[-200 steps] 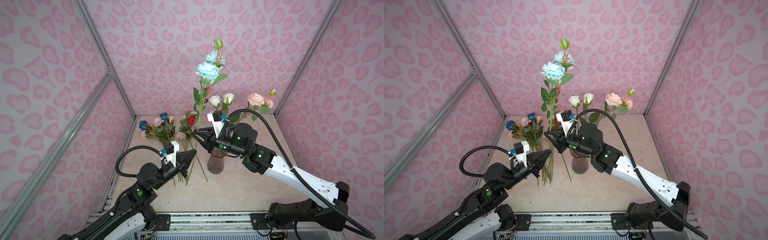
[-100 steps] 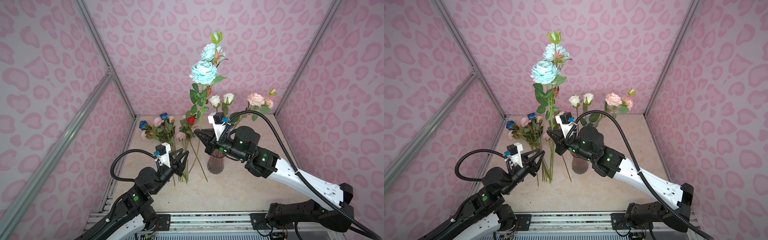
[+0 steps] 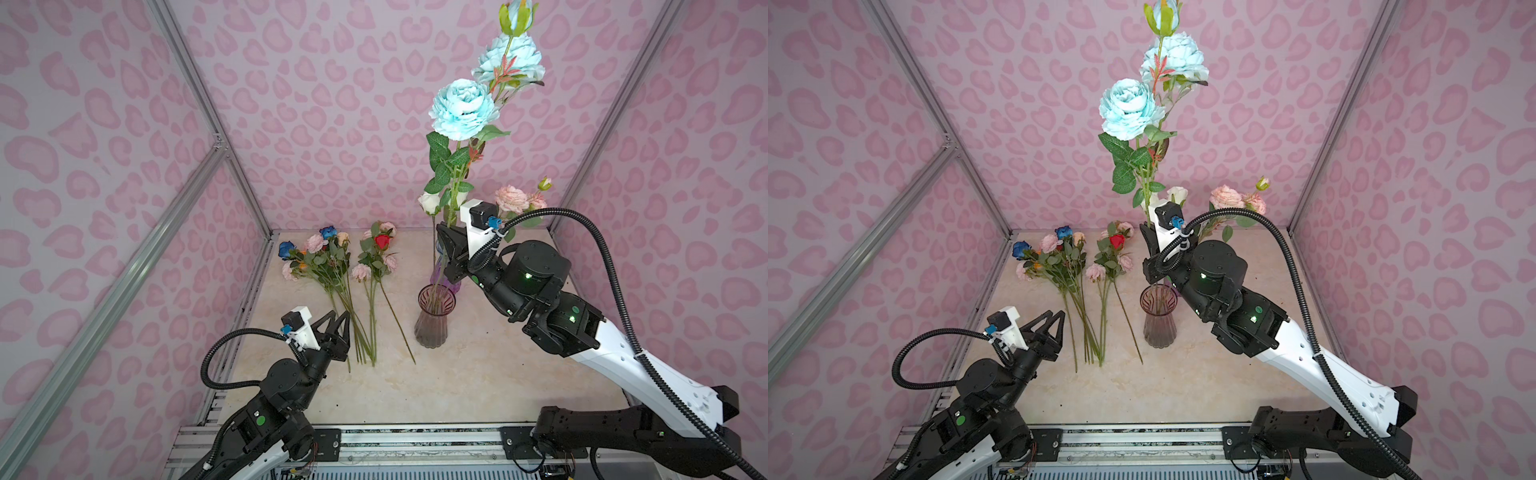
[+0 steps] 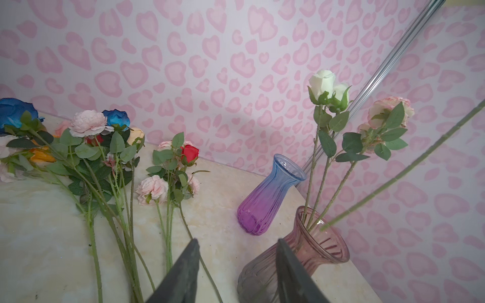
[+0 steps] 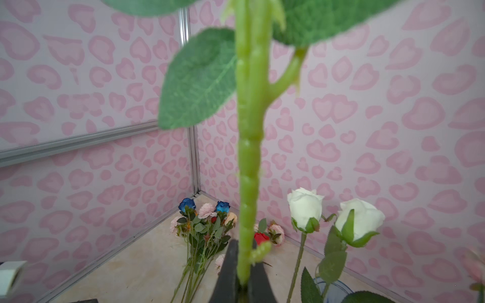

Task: Arrange the flowers into the vase
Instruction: 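Carry the light-blue rose with right gripper toward blue-purple vase while left gripper releases and lowers, then lower the light-blue rose into the blue-purple vase with right gripper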

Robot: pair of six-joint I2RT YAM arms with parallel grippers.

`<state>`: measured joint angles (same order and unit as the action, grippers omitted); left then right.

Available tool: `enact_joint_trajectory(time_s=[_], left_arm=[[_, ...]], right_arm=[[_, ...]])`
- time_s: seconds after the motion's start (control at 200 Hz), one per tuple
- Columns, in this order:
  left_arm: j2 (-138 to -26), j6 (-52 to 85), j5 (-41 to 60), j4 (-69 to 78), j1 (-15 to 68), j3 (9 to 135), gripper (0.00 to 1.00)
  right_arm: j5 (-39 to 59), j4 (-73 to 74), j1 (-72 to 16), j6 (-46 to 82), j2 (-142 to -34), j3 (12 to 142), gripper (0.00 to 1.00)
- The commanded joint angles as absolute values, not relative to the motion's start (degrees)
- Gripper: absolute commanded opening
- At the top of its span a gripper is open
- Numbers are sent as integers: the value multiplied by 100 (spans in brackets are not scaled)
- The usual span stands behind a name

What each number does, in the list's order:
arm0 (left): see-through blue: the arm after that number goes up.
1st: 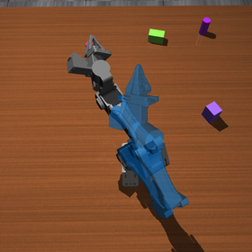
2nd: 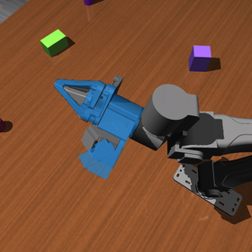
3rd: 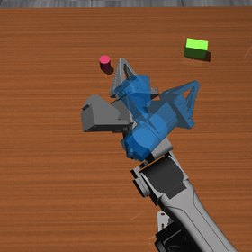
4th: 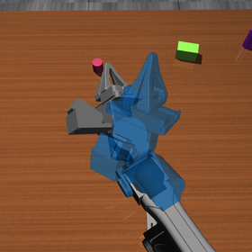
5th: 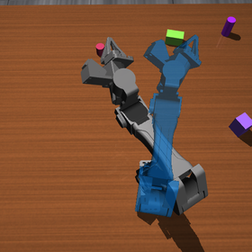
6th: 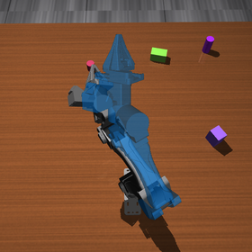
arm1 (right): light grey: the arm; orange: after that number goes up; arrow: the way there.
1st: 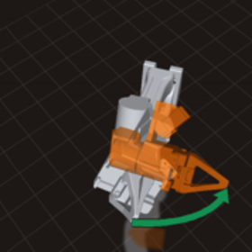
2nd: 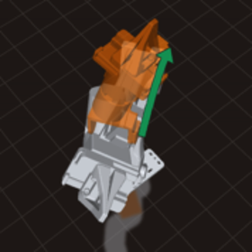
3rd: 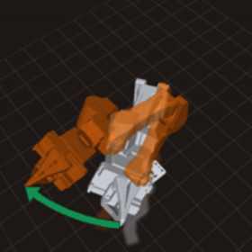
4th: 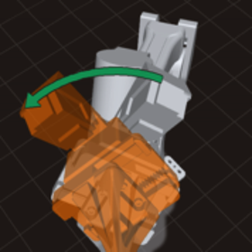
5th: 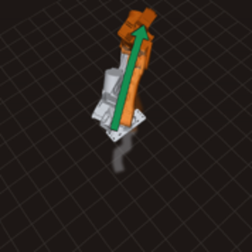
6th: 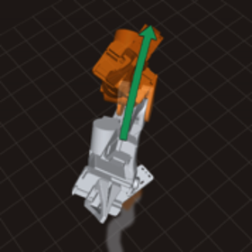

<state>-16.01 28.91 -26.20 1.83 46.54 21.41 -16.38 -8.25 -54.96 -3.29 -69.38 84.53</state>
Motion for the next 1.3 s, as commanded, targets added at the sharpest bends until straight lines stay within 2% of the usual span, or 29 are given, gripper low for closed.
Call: enact_joint_trajectory(time_s=[0.0,0.145,0.415,0.875,1.295], left_arm=[[-1628,3055,-2743,123,4652,2131,48],[-1653,3189,-2772,124,4650,2101,48],[-1672,3309,-2733,66,4650,2039,48],[-2101,3558,-2667,140,4653,2013,48],[-2619,3586,-2599,202,4649,2186,47]], right_arm=[[-1940,-922,-5454,-570,-6974,8459,3],[-1964,-1011,-5394,-510,-7100,8334,4],[-2019,-786,-5165,38,-6929,7272,6],[-1937,-781,-5027,589,-6522,6066,23],[-1830,-852,-5036,736,-6082,5831,23]])
